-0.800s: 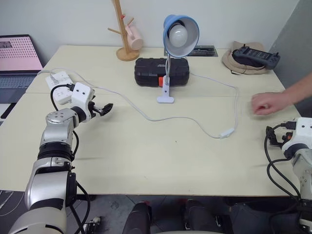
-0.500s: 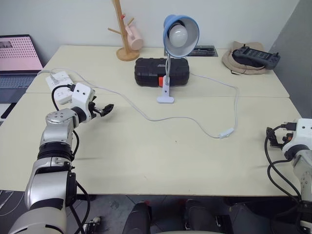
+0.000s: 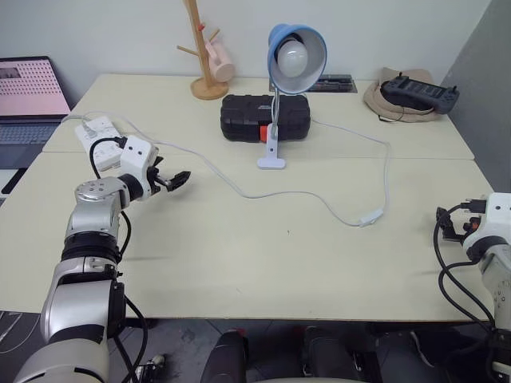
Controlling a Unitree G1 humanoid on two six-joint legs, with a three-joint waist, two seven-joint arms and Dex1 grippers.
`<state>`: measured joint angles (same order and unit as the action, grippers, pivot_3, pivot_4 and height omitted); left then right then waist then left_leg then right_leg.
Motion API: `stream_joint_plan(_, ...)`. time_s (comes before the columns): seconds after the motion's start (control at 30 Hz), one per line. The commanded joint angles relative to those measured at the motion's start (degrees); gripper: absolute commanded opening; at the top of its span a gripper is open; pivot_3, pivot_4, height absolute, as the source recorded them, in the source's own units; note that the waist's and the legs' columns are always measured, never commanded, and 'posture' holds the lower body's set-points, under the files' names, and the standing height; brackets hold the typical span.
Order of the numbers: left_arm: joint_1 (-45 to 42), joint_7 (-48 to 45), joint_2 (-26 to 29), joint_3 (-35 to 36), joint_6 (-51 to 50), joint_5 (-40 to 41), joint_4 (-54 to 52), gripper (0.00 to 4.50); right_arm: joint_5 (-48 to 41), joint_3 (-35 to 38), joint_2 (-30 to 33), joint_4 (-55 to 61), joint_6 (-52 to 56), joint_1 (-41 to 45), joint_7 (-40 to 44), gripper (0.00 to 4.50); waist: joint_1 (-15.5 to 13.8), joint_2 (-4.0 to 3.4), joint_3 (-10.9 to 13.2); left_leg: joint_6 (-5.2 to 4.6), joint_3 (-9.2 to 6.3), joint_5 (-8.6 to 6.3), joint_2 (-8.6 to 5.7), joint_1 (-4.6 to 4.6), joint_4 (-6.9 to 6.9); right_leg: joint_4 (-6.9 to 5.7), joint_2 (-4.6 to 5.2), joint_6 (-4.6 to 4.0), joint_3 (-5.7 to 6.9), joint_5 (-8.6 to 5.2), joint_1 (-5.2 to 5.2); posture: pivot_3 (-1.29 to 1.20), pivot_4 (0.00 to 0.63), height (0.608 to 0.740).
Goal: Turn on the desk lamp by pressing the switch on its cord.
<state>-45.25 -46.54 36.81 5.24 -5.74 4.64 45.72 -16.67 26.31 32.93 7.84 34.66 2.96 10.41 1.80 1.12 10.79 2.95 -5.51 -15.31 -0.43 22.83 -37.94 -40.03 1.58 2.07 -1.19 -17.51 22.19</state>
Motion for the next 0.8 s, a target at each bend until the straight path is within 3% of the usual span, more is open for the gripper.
stream_joint_plan(0.03,-0.72,-3.15,0.04,-1.36,-0.39,0.54,-5.15,4.47,-0.12,1.7,2.27,4.66,0.76,-1.71,2.21,4.5,-0.04,0.0,0.0,0.0,-0.01,0.0,0.0,0.01,0.0,0.01,0.0,0.0,0.01,0.0,0.0,0.0,0.15,0.74)
stream_joint_plan(0.13,-0.73,-3.99,-0.09,-1.81,-1.08,0.63,-6.48,4.47,-0.9,1.8,3.36,6.15,1.44,-2.89,4.42,4.5,-0.02,0.0,0.0,0.0,0.02,0.0,0.0,-0.01,-0.02,0.01,0.01,0.0,-0.02,0.0,-0.02,0.0,0.15,0.74)
stream_joint_plan(0.27,0.45,-7.45,-0.12,-3.2,-2.67,1.18,-10.53,4.47,-6.07,-0.9,6.88,12.6,2.99,-6.49,15.24,4.5,0.04,-0.01,0.0,0.0,0.0,0.0,0.02,-0.03,-0.01,0.0,-0.1,0.0,-0.01,0.0,-0.02,0.0,0.15,0.74)
stream_joint_plan(0.4,4.64,-19.5,0.97,-8.07,-8.26,4.4,-24.34,4.47,-3.23,-8.7,21.43,10.33,-6.22,-8.04,35.7,4.5,0.19,-0.12,0.0,0.0,0.15,0.0,0.0,-0.06,-0.01,0.02,-0.1,0.0,-0.18,0.0,-0.04,0.0,0.15,0.74)
stream_joint_plan(0.6,7.53,-22.76,0.68,-11.0,-13.97,7.22,-37.71,4.47,4.06,-20.11,28.64,-8.79,-23.16,5.85,50.14,4.5,0.2,-0.09,-0.01,0.0,0.19,0.0,0.11,-0.27,-0.1,0.09,-0.18,0.05,-0.18,0.02,-0.23,0.0,0.15,0.74)
stream_joint_plan(0.8,11.43,-22.15,0.42,-10.84,-20.65,11.76,-48.5,4.47,12.74,-33.17,23.49,-32.09,-38.84,26.71,61.79,4.5,1.05,-0.09,0.07,0.0,0.51,-0.01,0.11,-0.38,-0.04,0.07,-0.18,0.06,-0.53,0.03,-0.17,0.0,0.15,0.74)
